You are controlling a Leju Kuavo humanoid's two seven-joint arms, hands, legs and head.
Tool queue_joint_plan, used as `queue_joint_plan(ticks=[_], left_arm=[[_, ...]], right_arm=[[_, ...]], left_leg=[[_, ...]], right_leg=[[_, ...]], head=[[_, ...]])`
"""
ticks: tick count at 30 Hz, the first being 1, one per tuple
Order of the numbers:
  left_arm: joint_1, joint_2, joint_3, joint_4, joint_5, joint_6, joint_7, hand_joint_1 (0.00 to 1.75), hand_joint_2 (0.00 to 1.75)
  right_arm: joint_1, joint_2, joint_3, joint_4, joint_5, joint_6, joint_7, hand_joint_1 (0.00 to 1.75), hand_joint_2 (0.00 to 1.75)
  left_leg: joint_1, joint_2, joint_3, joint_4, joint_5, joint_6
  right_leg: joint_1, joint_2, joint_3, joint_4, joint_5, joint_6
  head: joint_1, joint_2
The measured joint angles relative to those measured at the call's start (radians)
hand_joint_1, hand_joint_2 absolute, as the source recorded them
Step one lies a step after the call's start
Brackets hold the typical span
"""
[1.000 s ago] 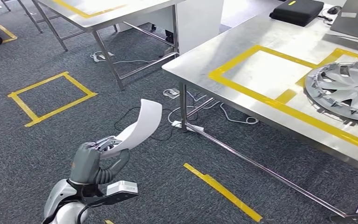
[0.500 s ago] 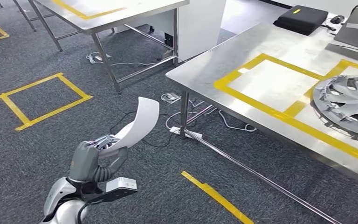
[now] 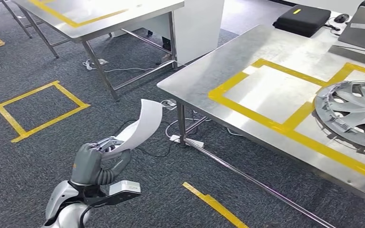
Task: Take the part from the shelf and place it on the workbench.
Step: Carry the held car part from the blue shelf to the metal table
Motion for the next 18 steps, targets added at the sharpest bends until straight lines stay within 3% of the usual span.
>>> queue_joint_plan(ticks=[2, 3, 6, 7, 8, 10, 12, 14, 16, 17, 18], left_arm=[[0.000, 0.001, -0.001, 0.002, -0.004, 0.000, -0.001, 1.75, 1.75], [0.000, 0.002, -0.001, 0.003, -0.006, 0.000, -0.001, 1.75, 1.75], [-0.001, 0.003, -0.002, 0.005, -0.010, 0.001, -0.002, 1.75, 1.75], [-0.002, 0.003, -0.002, 0.006, -0.011, 0.001, -0.002, 1.75, 1.75], [-0.003, 0.003, -0.002, 0.007, -0.012, 0.001, -0.002, 1.75, 1.75], [-0.007, 0.003, -0.003, 0.008, -0.014, 0.001, -0.003, 1.75, 1.75], [-0.013, 0.001, -0.005, 0.008, -0.018, 0.002, -0.004, 1.75, 1.75], [-0.020, -0.001, -0.009, 0.009, -0.023, 0.002, -0.005, 1.75, 1.75], [-0.023, -0.002, -0.012, 0.013, -0.029, 0.001, -0.005, 1.75, 1.75], [-0.024, -0.002, -0.014, 0.015, -0.032, 0.001, -0.005, 1.75, 1.75], [-0.026, -0.002, -0.016, 0.018, -0.034, 0.001, -0.005, 1.75, 1.75]], right_arm=[[0.000, 0.000, 0.000, 0.000, 0.003, 0.002, 0.003, 0.00, 0.00], [0.000, 0.000, 0.001, 0.000, 0.004, 0.003, 0.004, 0.00, 0.00], [-0.001, 0.000, 0.003, 0.000, 0.007, 0.004, 0.006, 0.00, 0.00], [-0.002, 0.000, 0.004, 0.000, 0.007, 0.004, 0.006, 0.00, 0.00], [-0.003, 0.000, 0.005, 0.000, 0.008, 0.004, 0.006, 0.00, 0.00], [-0.002, 0.000, 0.006, 0.000, 0.008, 0.005, 0.007, 0.00, 0.00], [0.000, 0.000, 0.007, 0.000, 0.010, 0.005, 0.007, 0.00, 0.00], [-0.003, 0.000, 0.008, 0.000, 0.011, 0.006, 0.007, 0.00, 0.00], [-0.004, 0.000, 0.008, 0.000, 0.014, 0.007, 0.007, 0.00, 0.00], [-0.003, 0.000, 0.009, 0.000, 0.015, 0.007, 0.007, 0.00, 0.00], [-0.002, 0.000, 0.009, 0.000, 0.017, 0.007, 0.008, 0.00, 0.00]], left_leg=[[0.002, 0.000, -0.064, 0.068, -0.040, -0.005], [0.003, 0.000, -0.076, 0.061, -0.031, -0.007], [0.005, -0.010, -0.040, -0.096, 0.099, -0.005], [0.004, -0.017, -0.026, -0.146, 0.126, -0.001], [0.003, -0.022, -0.019, -0.174, 0.139, 0.002], [0.002, -0.022, -0.015, -0.187, 0.137, 0.012], [0.005, -0.011, -0.007, -0.193, 0.138, 0.023], [0.007, 0.002, 0.001, -0.197, 0.133, 0.035], [0.005, 0.017, 0.006, -0.197, 0.124, 0.041], [0.004, 0.024, 0.011, -0.197, 0.119, 0.042], [0.003, 0.031, 0.017, -0.197, 0.114, 0.042]], right_leg=[[0.000, 0.008, 0.016, 0.000, -0.013, -0.002], [0.000, 0.013, 0.026, 0.000, -0.021, -0.001], [-0.001, 0.035, 0.055, 0.001, -0.043, 0.008], [0.000, 0.042, 0.059, 0.004, -0.050, 0.013], [0.000, 0.049, 0.058, 0.005, -0.056, 0.019], [-0.001, 0.058, 0.051, 0.004, -0.064, 0.032], [-0.002, 0.047, 0.045, 0.017, -0.079, 0.044], [-0.001, 0.020, 0.002, 0.099, -0.123, 0.054], [-0.002, 0.007, -0.078, 0.231, -0.173, 0.060], [-0.002, 0.006, -0.110, 0.274, -0.178, 0.061], [-0.002, 0.004, -0.124, 0.282, -0.162, 0.061]], head=[[0.000, 0.000], [0.000, 0.000], [0.000, 0.000], [-0.002, 0.000], [-0.003, 0.000], [-0.006, 0.000], [-0.005, 0.000], [-0.002, 0.000], [0.000, 0.000], [0.000, 0.000], [0.000, 0.000]])
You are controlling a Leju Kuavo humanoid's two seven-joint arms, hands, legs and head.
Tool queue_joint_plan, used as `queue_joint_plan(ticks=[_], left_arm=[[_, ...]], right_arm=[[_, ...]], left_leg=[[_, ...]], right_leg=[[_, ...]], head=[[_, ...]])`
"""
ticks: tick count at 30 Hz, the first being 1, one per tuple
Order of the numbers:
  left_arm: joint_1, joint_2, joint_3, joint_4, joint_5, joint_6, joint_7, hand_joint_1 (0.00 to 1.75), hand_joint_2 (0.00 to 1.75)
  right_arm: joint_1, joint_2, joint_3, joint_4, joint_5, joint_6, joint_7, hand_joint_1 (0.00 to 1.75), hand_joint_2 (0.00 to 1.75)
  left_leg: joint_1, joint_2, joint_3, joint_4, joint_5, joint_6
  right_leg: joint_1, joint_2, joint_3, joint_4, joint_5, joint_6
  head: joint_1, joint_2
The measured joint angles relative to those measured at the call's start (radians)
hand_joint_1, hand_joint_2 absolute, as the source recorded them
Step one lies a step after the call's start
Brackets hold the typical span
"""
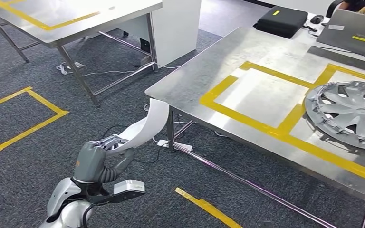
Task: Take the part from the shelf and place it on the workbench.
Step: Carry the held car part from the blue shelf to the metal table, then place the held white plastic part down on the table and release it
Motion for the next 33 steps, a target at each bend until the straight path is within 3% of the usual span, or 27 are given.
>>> queue_joint_plan(ticks=[2, 4, 6, 8, 10, 12, 14, 15, 16, 17, 19, 21, 23, 24, 26, 27, 29, 30, 31, 33], left_arm=[[-0.005, 0.000, -0.007, 0.004, -0.006, 0.000, 0.000, 1.75, 1.75], [-0.011, -0.001, -0.012, 0.006, -0.015, 0.000, 0.001, 1.75, 1.75], [-0.016, -0.001, -0.015, 0.008, -0.022, 0.001, 0.004, 1.75, 1.75], [-0.023, -0.002, -0.019, 0.011, -0.027, 0.001, 0.006, 1.75, 1.75], [-0.029, -0.002, -0.024, 0.014, -0.031, 0.002, 0.006, 1.75, 1.75], [-0.034, 0.000, -0.027, 0.018, -0.032, 0.003, 0.006, 1.75, 1.75], [-0.036, 0.002, -0.030, 0.025, -0.033, 0.004, 0.006, 1.75, 1.75], [-0.040, 0.003, -0.032, 0.029, -0.034, 0.004, 0.007, 1.75, 1.75], [-0.045, 0.004, -0.034, 0.034, -0.036, 0.004, 0.008, 1.75, 1.75], [-0.054, 0.004, -0.036, 0.038, -0.038, 0.004, 0.010, 1.75, 1.75], [-0.073, 0.005, -0.038, 0.046, -0.043, 0.004, 0.013, 1.75, 1.75], [-0.089, 0.005, -0.040, 0.055, -0.045, 0.003, 0.016, 1.75, 1.75], [-0.104, 0.004, -0.045, 0.065, -0.052, 0.002, 0.021, 1.75, 1.75], [-0.114, 0.003, -0.049, 0.070, -0.056, 0.002, 0.023, 1.75, 1.75], [-0.137, 0.000, -0.058, 0.080, -0.064, 0.001, 0.028, 1.75, 1.75], [-0.147, -0.001, -0.061, 0.085, -0.068, 0.001, 0.031, 1.75, 1.75], [-0.161, -0.002, -0.063, 0.099, -0.073, 0.001, 0.034, 1.75, 1.75], [-0.167, -0.002, -0.064, 0.105, -0.075, 0.001, 0.035, 1.75, 1.75], [-0.172, -0.002, -0.066, 0.110, -0.076, 0.001, 0.036, 1.75, 1.75], [-0.181, -0.003, -0.068, 0.116, -0.076, 0.001, 0.036, 1.75, 1.75]], right_arm=[[0.001, 0.000, 0.000, 0.000, 0.003, 0.000, 0.001, 0.00, 0.00], [-0.002, 0.000, 0.000, 0.000, 0.005, 0.000, 0.002, 0.00, 0.00], [-0.007, 0.000, 0.001, 0.000, 0.007, 0.000, 0.002, 0.00, 0.00], [-0.006, 0.000, 0.001, 0.000, 0.009, 0.000, 0.002, 0.00, 0.00], [-0.004, 0.000, 0.001, 0.000, 0.011, 0.001, 0.002, 0.00, 0.00], [-0.007, 0.000, 0.003, 0.000, 0.013, 0.003, 0.002, 0.00, 0.00], [-0.009, 0.000, 0.005, 0.000, 0.015, 0.004, 0.002, 0.00, 0.00], [-0.008, 0.000, 0.006, 0.000, 0.017, 0.005, 0.002, 0.00, 0.00], [-0.007, 0.000, 0.006, 0.000, 0.020, 0.005, 0.003, 0.00, 0.00], [-0.007, 0.000, 0.007, 0.000, 0.023, 0.006, 0.003, 0.00, 0.00], [-0.009, 0.000, 0.008, 0.000, 0.028, 0.008, 0.003, 0.00, 0.00], [-0.012, 0.000, 0.010, 0.000, 0.031, 0.008, 0.003, 0.00, 0.00], [-0.010, -0.001, 0.012, 0.000, 0.034, 0.009, 0.003, 0.00, 0.00], [-0.008, -0.002, 0.014, 0.000, 0.037, 0.009, 0.003, 0.00, 0.00], [-0.008, -0.004, 0.019, 0.000, 0.044, 0.010, 0.003, 0.00, 0.00], [-0.011, -0.004, 0.021, 0.000, 0.048, 0.010, 0.003, 0.00, 0.00], [-0.016, -0.004, 0.025, 0.001, 0.051, 0.012, 0.004, 0.00, 0.00], [-0.016, -0.004, 0.026, 0.001, 0.052, 0.012, 0.004, 0.00, 0.00], [-0.015, -0.004, 0.027, 0.002, 0.052, 0.012, 0.005, 0.00, 0.00], [-0.013, -0.004, 0.030, 0.002, 0.053, 0.013, 0.005, 0.00, 0.00]], left_leg=[[-0.001, 0.015, 0.019, 0.000, -0.013, -0.002], [-0.005, 0.030, 0.036, 0.000, -0.025, -0.010], [-0.009, 0.047, 0.044, 0.000, -0.032, -0.019], [-0.010, 0.061, 0.047, -0.002, -0.037, -0.028], [-0.007, 0.034, 0.037, 0.026, -0.061, -0.038], [-0.003, -0.008, -0.012, 0.131, -0.116, -0.046], [-0.001, -0.020, -0.077, 0.250, -0.156, -0.051], [-0.001, -0.020, -0.094, 0.272, -0.149, -0.051], [0.000, -0.022, -0.092, 0.255, -0.122, -0.050], [0.001, -0.030, -0.073, 0.203, -0.080, -0.048], [0.007, -0.079, -0.020, 0.076, -0.011, -0.043], [0.010, -0.116, 0.006, 0.012, 0.001, -0.037], [0.008, -0.104, 0.009, 0.001, -0.002, -0.027], [0.009, -0.093, 0.012, -0.004, -0.001, -0.020], [0.012, -0.067, 0.018, -0.013, 0.001, -0.007], [0.009, -0.053, 0.020, -0.014, 0.000, -0.002], [0.004, -0.022, 0.020, -0.013, -0.003, 0.002], [0.003, -0.008, 0.021, -0.013, -0.005, 0.002], [0.002, 0.005, 0.022, -0.013, -0.006, 0.002], [0.001, 0.026, 0.029, -0.013, -0.011, -0.002]], right_leg=[[0.002, -0.014, 0.031, -0.095, 0.083, -0.005], [0.011, -0.054, 0.086, -0.216, 0.143, -0.017], [0.021, -0.070, 0.107, -0.260, 0.152, -0.029], [0.019, -0.050, 0.107, -0.267, 0.156, -0.039], [0.011, -0.029, 0.112, -0.275, 0.161, -0.049], [0.006, -0.007, 0.115, -0.279, 0.162, -0.055], [0.005, 0.019, 0.117, -0.279, 0.161, -0.058], [0.005, 0.032, 0.119, -0.279, 0.161, -0.058], [0.004, 0.046, 0.121, -0.278, 0.160, -0.057], [0.004, 0.059, 0.125, -0.278, 0.159, -0.055], [0.004, 0.085, 0.126, -0.275, 0.155, -0.049], [0.001, 0.107, 0.118, -0.272, 0.156, -0.037], [-0.004, 0.126, 0.107, -0.272, 0.158, -0.021], [-0.003, 0.116, 0.101, -0.264, 0.155, -0.014], [0.001, 0.063, 0.068, -0.201, 0.122, -0.004], [0.001, 0.029, 0.038, -0.144, 0.093, -0.001], [-0.003, 0.003, -0.026, -0.025, 0.042, 0.004], [-0.004, -0.001, -0.041, 0.002, 0.038, 0.005], [-0.005, -0.004, -0.036, -0.008, 0.054, 0.006], [-0.003, -0.028, 0.032, -0.135, 0.122, 0.002]], head=[[0.000, 0.000], [0.000, 0.000], [-0.001, 0.000], [-0.002, 0.000], [-0.003, 0.000], [-0.007, 0.000], [-0.009, 0.000], [-0.010, 0.000], [-0.009, 0.000], [-0.009, 0.000], [-0.009, 0.000], [-0.009, 0.000], [-0.010, 0.000], [-0.008, 0.000], [0.002, 0.000], [0.007, 0.000], [0.010, 0.000], [0.010, 0.000], [0.010, 0.000], [0.011, 0.000]])
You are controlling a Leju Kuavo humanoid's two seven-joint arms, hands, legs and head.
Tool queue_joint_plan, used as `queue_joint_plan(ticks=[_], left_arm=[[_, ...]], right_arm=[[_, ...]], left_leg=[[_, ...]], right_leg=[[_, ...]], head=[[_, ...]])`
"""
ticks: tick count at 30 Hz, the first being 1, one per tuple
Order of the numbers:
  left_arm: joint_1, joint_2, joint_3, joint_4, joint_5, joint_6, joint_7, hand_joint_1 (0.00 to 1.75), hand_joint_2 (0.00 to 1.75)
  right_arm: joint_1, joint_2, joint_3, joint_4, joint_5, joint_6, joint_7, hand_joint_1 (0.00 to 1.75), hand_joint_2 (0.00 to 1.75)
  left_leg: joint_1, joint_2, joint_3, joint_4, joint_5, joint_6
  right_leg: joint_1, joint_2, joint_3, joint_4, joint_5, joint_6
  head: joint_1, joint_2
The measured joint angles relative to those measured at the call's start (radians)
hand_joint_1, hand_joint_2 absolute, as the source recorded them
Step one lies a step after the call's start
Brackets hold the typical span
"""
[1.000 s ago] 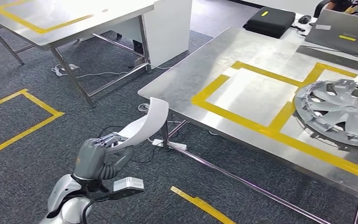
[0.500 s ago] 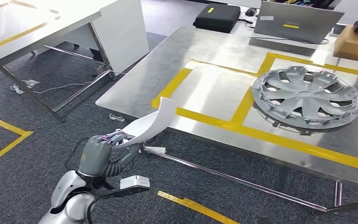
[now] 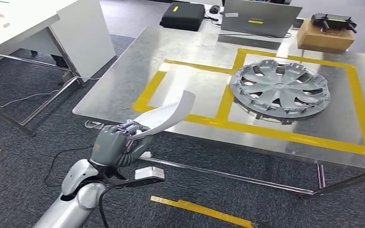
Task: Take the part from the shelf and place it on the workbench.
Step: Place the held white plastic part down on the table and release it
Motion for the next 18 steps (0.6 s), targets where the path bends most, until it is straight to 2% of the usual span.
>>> queue_joint_plan(ticks=[2, 3, 5, 6, 8, 10, 11, 12, 13, 14, 16, 17, 18], left_arm=[[-0.008, -0.001, -0.001, 0.005, 0.000, 0.000, 0.000, 1.75, 1.75], [-0.011, -0.002, -0.001, 0.007, -0.002, 0.000, 0.000, 1.75, 1.75], [-0.018, -0.003, -0.004, 0.014, -0.008, 0.000, 0.004, 1.75, 1.75], [-0.025, -0.004, -0.007, 0.019, -0.013, 0.000, 0.008, 1.75, 1.75], [-0.046, -0.006, -0.015, 0.035, -0.026, -0.003, 0.018, 1.75, 1.75], [-0.066, -0.007, -0.019, 0.063, -0.037, -0.006, 0.029, 1.75, 1.75], [-0.075, -0.007, -0.020, 0.079, -0.043, -0.008, 0.035, 1.75, 1.75], [-0.082, -0.007, -0.020, 0.096, -0.048, -0.010, 0.041, 1.75, 1.75], [-0.092, -0.008, -0.022, 0.113, -0.054, -0.012, 0.048, 1.75, 1.75], [-0.104, -0.008, -0.023, 0.129, -0.061, -0.013, 0.056, 1.75, 1.75], [-0.133, -0.011, -0.026, 0.160, -0.073, -0.013, 0.074, 1.75, 1.75], [-0.148, -0.013, -0.027, 0.176, -0.080, -0.013, 0.084, 1.75, 1.75], [-0.162, -0.016, -0.027, 0.192, -0.086, -0.012, 0.095, 1.75, 1.75]], right_arm=[[-0.003, 0.000, 0.002, 0.000, 0.001, 0.000, 0.000, 0.00, 0.00], [-0.005, 0.000, 0.002, 0.000, 0.001, 0.000, 0.000, 0.00, 0.00], [-0.004, 0.000, 0.003, 0.000, 0.004, 0.000, 0.000, 0.00, 0.00], [-0.003, 0.000, 0.003, 0.000, 0.007, 0.000, 0.000, 0.00, 0.00], [-0.003, -0.001, 0.006, 0.000, 0.013, 0.003, 0.000, 0.00, 0.00], [-0.007, 0.000, 0.011, 0.000, 0.020, 0.006, 0.000, 0.00, 0.00], [-0.009, 0.000, 0.015, 0.001, 0.023, 0.007, 0.001, 0.00, 0.00], [-0.010, 0.000, 0.017, 0.001, 0.026, 0.008, 0.002, 0.00, 0.00], [-0.010, 0.000, 0.019, 0.002, 0.028, 0.009, 0.004, 0.00, 0.00], [-0.010, 0.000, 0.021, 0.002, 0.030, 0.012, 0.005, 0.00, 0.00], [-0.010, 0.000, 0.024, 0.002, 0.032, 0.017, 0.007, 0.00, 0.00], [-0.011, 0.000, 0.026, 0.003, 0.033, 0.019, 0.007, 0.00, 0.00], [-0.012, 0.000, 0.029, 0.003, 0.034, 0.021, 0.008, 0.00, 0.00]], left_leg=[[-0.005, 0.018, 0.006, 0.000, -0.005, -0.008], [-0.007, 0.026, 0.008, 0.000, -0.007, -0.013], [-0.008, 0.042, 0.012, -0.002, -0.008, -0.023], [-0.007, 0.039, 0.013, -0.001, -0.011, -0.029], [-0.003, 0.003, -0.005, 0.044, -0.044, -0.040], [0.000, -0.038, -0.061, 0.165, -0.104, -0.046], [0.000, -0.044, -0.094, 0.228, -0.127, -0.047], [0.000, -0.046, -0.117, 0.268, -0.132, -0.048], [0.000, -0.047, -0.125, 0.273, -0.115, -0.047], [0.000, -0.047, -0.115, 0.238, -0.080, -0.045], [0.000, -0.053, -0.065, 0.112, -0.002, -0.038], [0.000, -0.057, -0.043, 0.056, 0.018, -0.035], [-0.001, -0.061, -0.030, 0.023, 0.024, -0.031]], right_leg=[[0.008, -0.037, 0.066, -0.119, 0.039, -0.011], [0.011, -0.047, 0.080, -0.143, 0.042, -0.016], [0.014, -0.031, 0.080, -0.147, 0.043, -0.025], [0.012, -0.021, 0.081, -0.151, 0.046, -0.030], [0.005, -0.002, 0.084, -0.158, 0.053, -0.041], [0.002, 0.021, 0.086, -0.160, 0.055, -0.047], [0.002, 0.034, 0.086, -0.159, 0.055, -0.048], [0.002, 0.046, 0.086, -0.159, 0.055, -0.048], [0.002, 0.057, 0.087, -0.158, 0.054, -0.048], [0.002, 0.067, 0.089, -0.157, 0.053, -0.048], [0.003, 0.081, 0.093, -0.154, 0.049, -0.043], [0.004, 0.086, 0.092, -0.151, 0.046, -0.039], [0.005, 0.088, 0.089, -0.150, 0.044, -0.033]], head=[[-0.001, 0.000], [-0.002, 0.000], [-0.003, 0.000], [-0.004, 0.000], [-0.005, 0.000], [-0.008, 0.000], [-0.009, 0.000], [-0.009, 0.000], [-0.009, 0.000], [-0.010, 0.000], [-0.011, 0.000], [-0.011, 0.000], [-0.011, 0.000]])
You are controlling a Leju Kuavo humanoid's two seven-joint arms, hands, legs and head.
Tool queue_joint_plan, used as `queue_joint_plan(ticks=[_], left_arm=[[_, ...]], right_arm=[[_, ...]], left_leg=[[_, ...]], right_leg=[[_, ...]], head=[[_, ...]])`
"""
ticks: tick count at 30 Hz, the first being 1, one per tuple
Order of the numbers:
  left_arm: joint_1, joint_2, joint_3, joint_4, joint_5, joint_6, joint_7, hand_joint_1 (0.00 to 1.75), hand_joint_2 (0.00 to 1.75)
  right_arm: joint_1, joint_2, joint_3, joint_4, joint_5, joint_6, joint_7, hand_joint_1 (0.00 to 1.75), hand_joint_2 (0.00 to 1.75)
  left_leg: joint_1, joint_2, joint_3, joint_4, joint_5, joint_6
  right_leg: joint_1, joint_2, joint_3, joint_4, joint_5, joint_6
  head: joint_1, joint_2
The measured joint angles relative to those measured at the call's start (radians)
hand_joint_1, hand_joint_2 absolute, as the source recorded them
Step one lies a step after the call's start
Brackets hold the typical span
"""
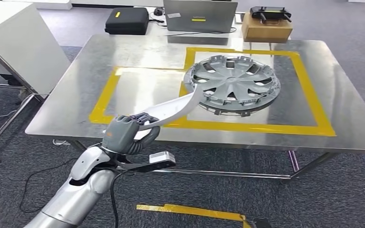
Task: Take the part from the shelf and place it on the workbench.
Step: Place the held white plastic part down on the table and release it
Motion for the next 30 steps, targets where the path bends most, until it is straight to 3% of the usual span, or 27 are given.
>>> queue_joint_plan(ticks=[3, 5, 8, 9, 10, 11, 13, 15, 17, 20, 22, 24, 25, 26, 28, 29, 30], left_arm=[[-0.032, -0.008, 0.000, 0.051, -0.019, 0.005, 0.030, 1.75, 1.75], [-0.052, -0.014, 0.001, 0.083, -0.030, 0.008, 0.043, 1.75, 1.75], [-0.075, -0.018, 0.007, 0.133, -0.044, 0.013, 0.060, 1.75, 1.75], [-0.079, -0.018, 0.009, 0.150, -0.049, 0.014, 0.066, 1.75, 1.75], [-0.082, -0.018, 0.011, 0.165, -0.053, 0.015, 0.071, 1.75, 1.75], [-0.085, -0.018, 0.011, 0.179, -0.059, 0.017, 0.077, 1.75, 1.75], [-0.096, -0.019, 0.012, 0.203, -0.068, 0.021, 0.088, 1.75, 1.75], [-0.111, -0.019, 0.016, 0.224, -0.071, 0.023, 0.094, 1.75, 1.75], [-0.123, -0.019, 0.019, 0.241, -0.076, 0.025, 0.099, 1.75, 1.75], [-0.139, -0.022, 0.026, 0.266, -0.089, 0.026, 0.114, 1.75, 1.75], [-0.154, -0.022, 0.033, 0.289, -0.097, 0.026, 0.124, 1.75, 1.75], [-0.162, -0.021, 0.039, 0.319, -0.105, 0.027, 0.133, 1.75, 1.75], [-0.163, -0.020, 0.041, 0.334, -0.109, 0.028, 0.138, 1.75, 1.75], [-0.166, -0.019, 0.043, 0.348, -0.114, 0.029, 0.142, 1.75, 1.75], [-0.178, -0.019, 0.046, 0.374, -0.123, 0.033, 0.149, 1.75, 1.75], [-0.187, -0.019, 0.050, 0.389, -0.127, 0.037, 0.152, 1.75, 1.75], [-0.196, -0.020, 0.054, 0.404, -0.131, 0.041, 0.155, 1.75, 1.75]], right_arm=[[-0.001, 0.000, 0.006, 0.001, 0.006, 0.004, 0.004, 0.00, 0.00], [-0.002, 0.000, 0.010, 0.002, 0.009, 0.005, 0.006, 0.00, 0.00], [-0.006, 0.000, 0.016, 0.002, 0.013, 0.005, 0.011, 0.00, 0.00], [-0.006, 0.000, 0.016, 0.002, 0.014, 0.005, 0.013, 0.00, 0.00], [-0.005, 0.000, 0.017, 0.003, 0.016, 0.005, 0.014, 0.00, 0.00], [-0.004, 0.000, 0.018, 0.003, 0.016, 0.005, 0.016, 0.00, 0.00], [-0.004, 0.000, 0.021, 0.003, 0.018, 0.005, 0.018, 0.00, 0.00], [-0.008, 0.000, 0.022, 0.003, 0.019, 0.005, 0.020, 0.00, 0.00], [-0.011, 0.000, 0.023, 0.003, 0.020, 0.005, 0.021, 0.00, 0.00], [-0.011, 0.000, 0.024, 0.003, 0.025, 0.005, 0.024, 0.00, 0.00], [-0.014, 0.000, 0.027, 0.003, 0.028, 0.006, 0.026, 0.00, 0.00], [-0.014, 0.000, 0.031, 0.003, 0.030, 0.006, 0.029, 0.00, 0.00], [-0.014, 0.000, 0.032, 0.003, 0.031, 0.006, 0.031, 0.00, 0.00], [-0.013, 0.000, 0.034, 0.003, 0.032, 0.006, 0.032, 0.00, 0.00], [-0.013, 0.001, 0.038, 0.003, 0.034, 0.006, 0.033, 0.00, 0.00], [-0.015, 0.002, 0.039, 0.004, 0.034, 0.006, 0.034, 0.00, 0.00], [-0.017, 0.004, 0.040, 0.005, 0.035, 0.006, 0.035, 0.00, 0.00]], left_leg=[[-0.002, -0.003, 0.006, -0.022, -0.006, 0.016], [0.001, -0.001, 0.013, -0.028, -0.005, 0.027], [0.002, 0.006, 0.021, -0.029, -0.011, 0.036], [0.001, 0.008, 0.024, -0.029, -0.015, 0.036], [0.001, 0.010, 0.028, -0.029, -0.019, 0.036], [0.001, 0.010, 0.035, -0.029, -0.023, 0.034], [0.001, 0.011, 0.051, -0.029, -0.036, 0.029], [-0.002, 0.011, 0.061, -0.029, -0.047, 0.019], [-0.004, 0.012, 0.065, -0.032, -0.053, 0.008], [-0.002, 0.014, 0.065, -0.006, -0.077, -0.009], [-0.002, 0.013, 0.011, 0.100, -0.122, -0.015], [-0.002, 0.013, -0.074, 0.228, -0.155, -0.017], [-0.002, 0.013, -0.103, 0.256, -0.145, -0.016], [-0.002, 0.013, -0.112, 0.244, -0.112, -0.014], [-0.004, 0.011, -0.083, 0.128, -0.008, -0.003], [-0.006, 0.010, -0.061, 0.068, 0.031, 0.002], [-0.007, 0.008, -0.042, 0.018, 0.047, 0.004]], right_leg=[[-0.003, -0.002, -0.007, -0.002, -0.004, 0.019], [-0.004, -0.025, -0.028, 0.036, -0.025, 0.031], [-0.007, -0.059, -0.136, 0.228, -0.099, 0.042], [-0.007, -0.062, -0.170, 0.278, -0.109, 0.044], [-0.007, -0.063, -0.185, 0.292, -0.098, 0.044], [-0.007, -0.064, -0.178, 0.264, -0.067, 0.043], [-0.006, -0.069, -0.116, 0.125, 0.012, 0.036], [-0.001, -0.076, -0.061, 0.023, 0.043, 0.025], [0.005, -0.075, -0.049, 0.009, 0.032, 0.012], [-0.001, -0.069, -0.028, -0.002, 0.023, -0.008], [-0.003, -0.066, -0.013, -0.006, 0.015, -0.019], [-0.002, -0.060, 0.000, -0.006, 0.003, -0.023], [-0.001, -0.057, 0.008, -0.006, -0.003, -0.023], [0.001, -0.053, 0.018, -0.006, -0.010, -0.022], [0.003, -0.048, 0.038, -0.006, -0.025, -0.020], [0.005, -0.046, 0.046, -0.005, -0.033, -0.017], [0.007, -0.045, 0.049, -0.003, -0.039, -0.014]], head=[[0.000, 0.000], [0.004, 0.000], [0.008, 0.000], [0.008, 0.000], [0.008, 0.000], [0.009, 0.000], [0.009, 0.000], [0.008, 0.000], [0.007, 0.000], [0.002, 0.000], [-0.004, 0.000], [-0.005, 0.000], [-0.005, 0.000], [-0.005, 0.000], [-0.005, 0.000], [-0.003, 0.000], [-0.002, 0.000]])
